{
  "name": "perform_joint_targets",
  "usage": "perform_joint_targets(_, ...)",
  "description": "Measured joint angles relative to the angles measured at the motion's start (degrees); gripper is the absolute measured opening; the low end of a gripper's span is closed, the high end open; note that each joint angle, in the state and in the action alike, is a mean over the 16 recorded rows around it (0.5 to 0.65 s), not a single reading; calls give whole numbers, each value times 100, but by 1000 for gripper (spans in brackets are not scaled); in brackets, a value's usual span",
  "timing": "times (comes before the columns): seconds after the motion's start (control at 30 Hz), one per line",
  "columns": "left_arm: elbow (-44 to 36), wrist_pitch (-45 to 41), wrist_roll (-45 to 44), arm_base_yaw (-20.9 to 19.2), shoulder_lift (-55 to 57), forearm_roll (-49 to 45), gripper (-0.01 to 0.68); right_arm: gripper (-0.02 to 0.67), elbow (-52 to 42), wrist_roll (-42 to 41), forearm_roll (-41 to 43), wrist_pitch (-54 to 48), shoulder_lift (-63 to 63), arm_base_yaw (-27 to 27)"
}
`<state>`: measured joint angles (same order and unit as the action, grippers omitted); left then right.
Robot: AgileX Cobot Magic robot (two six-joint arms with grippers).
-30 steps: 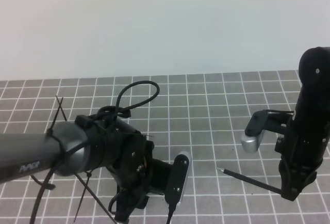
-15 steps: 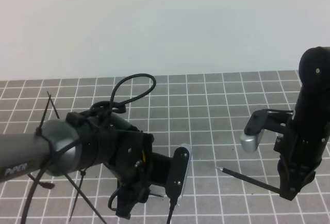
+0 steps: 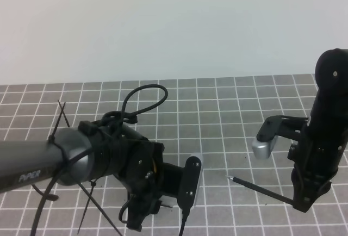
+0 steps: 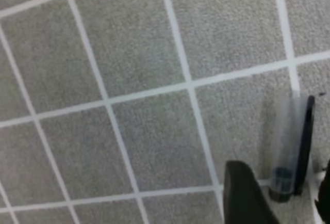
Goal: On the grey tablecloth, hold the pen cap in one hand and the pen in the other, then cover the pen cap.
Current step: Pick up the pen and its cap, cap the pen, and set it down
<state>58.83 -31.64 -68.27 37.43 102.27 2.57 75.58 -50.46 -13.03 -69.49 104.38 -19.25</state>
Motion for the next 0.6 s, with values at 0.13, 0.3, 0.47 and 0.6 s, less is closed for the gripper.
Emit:
perform_joint_targets(0.13,5,52,19,0,63,-3,296,-4,0,3,-17,8,0,0)
perform_joint_targets(0.3,12,55,36,-1,111,-7,289,-4,0,3,-20,48,0,0)
perform_joint_targets(0.47,16,-8,42,-1,154,-66,239,-4,0,0,-20,104,0,0)
perform_joint_targets(0.6,19,-47,49,0,166,-147,185,-4,0,-6,-20,146,0,0)
